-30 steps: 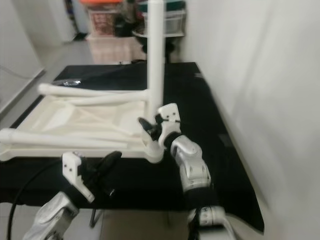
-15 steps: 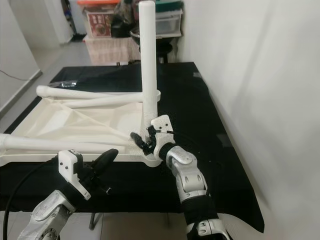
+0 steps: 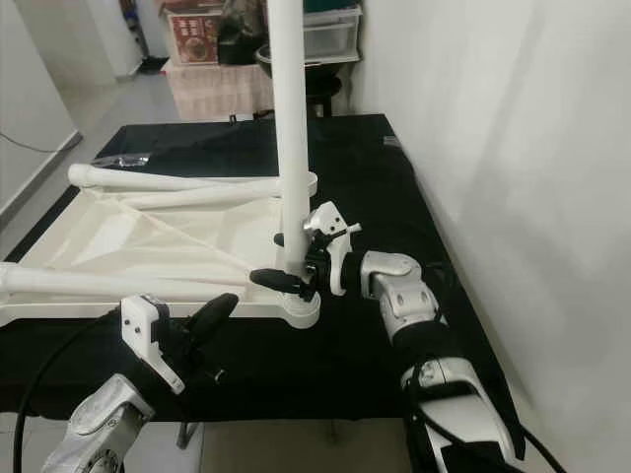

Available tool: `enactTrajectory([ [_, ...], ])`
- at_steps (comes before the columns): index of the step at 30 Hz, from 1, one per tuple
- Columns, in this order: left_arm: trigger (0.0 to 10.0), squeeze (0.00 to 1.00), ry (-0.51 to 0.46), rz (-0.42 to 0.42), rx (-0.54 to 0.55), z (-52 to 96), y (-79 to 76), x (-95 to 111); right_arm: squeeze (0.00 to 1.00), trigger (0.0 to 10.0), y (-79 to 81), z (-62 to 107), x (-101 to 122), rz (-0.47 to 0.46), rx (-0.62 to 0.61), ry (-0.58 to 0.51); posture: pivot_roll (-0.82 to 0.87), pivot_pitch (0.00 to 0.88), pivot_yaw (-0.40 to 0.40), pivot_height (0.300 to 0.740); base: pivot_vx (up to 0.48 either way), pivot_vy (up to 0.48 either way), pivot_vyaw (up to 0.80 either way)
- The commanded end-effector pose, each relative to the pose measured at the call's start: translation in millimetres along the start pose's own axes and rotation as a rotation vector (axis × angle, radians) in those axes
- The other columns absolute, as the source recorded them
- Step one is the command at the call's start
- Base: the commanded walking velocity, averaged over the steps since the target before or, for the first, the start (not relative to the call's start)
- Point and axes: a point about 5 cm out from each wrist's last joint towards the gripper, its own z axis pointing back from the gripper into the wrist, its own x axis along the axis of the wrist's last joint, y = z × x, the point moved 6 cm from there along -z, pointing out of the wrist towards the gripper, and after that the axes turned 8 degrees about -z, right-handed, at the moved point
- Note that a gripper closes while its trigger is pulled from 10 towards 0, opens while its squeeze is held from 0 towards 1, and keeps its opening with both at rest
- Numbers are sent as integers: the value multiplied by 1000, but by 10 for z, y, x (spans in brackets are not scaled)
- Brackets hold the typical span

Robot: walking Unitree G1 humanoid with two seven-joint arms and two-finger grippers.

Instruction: Building children table

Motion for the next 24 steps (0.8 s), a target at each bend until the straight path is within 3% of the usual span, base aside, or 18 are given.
enactTrajectory([
  [1, 10000, 0, 21, 2, 3, 23, -4, -50, 0, 3882, 29, -33, 50, 4, 29, -15, 18, 0, 4, 740, 0, 0, 0],
  [3, 10000, 0, 21, 2, 3, 25, -7, -50, 0, 3882, 25, -29, 70, 0, 43, -18, 18, 0, 4, 740, 0, 0, 0],
  [4, 10000, 0, 22, 3, 2, 26, -10, -51, 0, 0, 19, -19, 81, -9, 62, -18, 20, 0, 4, 740, 0, 0, 0],
  [9, 10000, 0, 25, 6, -1, 33, -23, -56, 0, 0, -5, 45, 35, -27, 93, 3, 17, 0, 7, 740, 0, 0, 0],
  [15, 10000, 0, 22, 10, -1, 32, -35, -54, 0, 0, -104, 95, -157, -29, -27, 10, 12, 0, 2, 740, 0, 0, 0],
  [16, 10000, 0, 21, 10, -1, 34, -36, -52, 0, 0, -153, 96, -224, -29, -100, 14, 9, 0, -4, 740, 0, 0, 0],
  [18, 10000, 0, 19, 9, 1, 46, -34, -46, 0, 0, -309, 61, -223, -36, -381, -84, 5, 0, -18, 740, 0, 0, 0],
  [19, 10000, 0, 16, 8, 3, 50, -19, -31, 0, 0, -403, 85, -272, -193, -653, -195, -7, 0, -4, 740, 0, 0, 0],
  [21, 10000, 0, 16, 8, 3, 50, -19, -31, 0, 0, -403, 85, -272, -193, -653, -195, -7, 0, -4, 740, 0, 0, 0],
  [22, 10000, 0, 14, 8, 3, 52, -13, -23, 0, 0, -306, 86, -471, -272, -753, -170, -10, 0, 9, 740, 0, 0, 0],
  [23, 10000, 0, 13, 7, 3, 51, -8, -21, 0, 0, -143, 11, -545, -269, -736, -150, -11, 0, 11, 740, 0, 0, 0],
  [24, 10000, 0, 13, 7, 3, 51, -8, -21, 0, 0, -143, 11, -545, -269, -736, -150, -11, 0, 11, 740, 0, 0, 0],
])
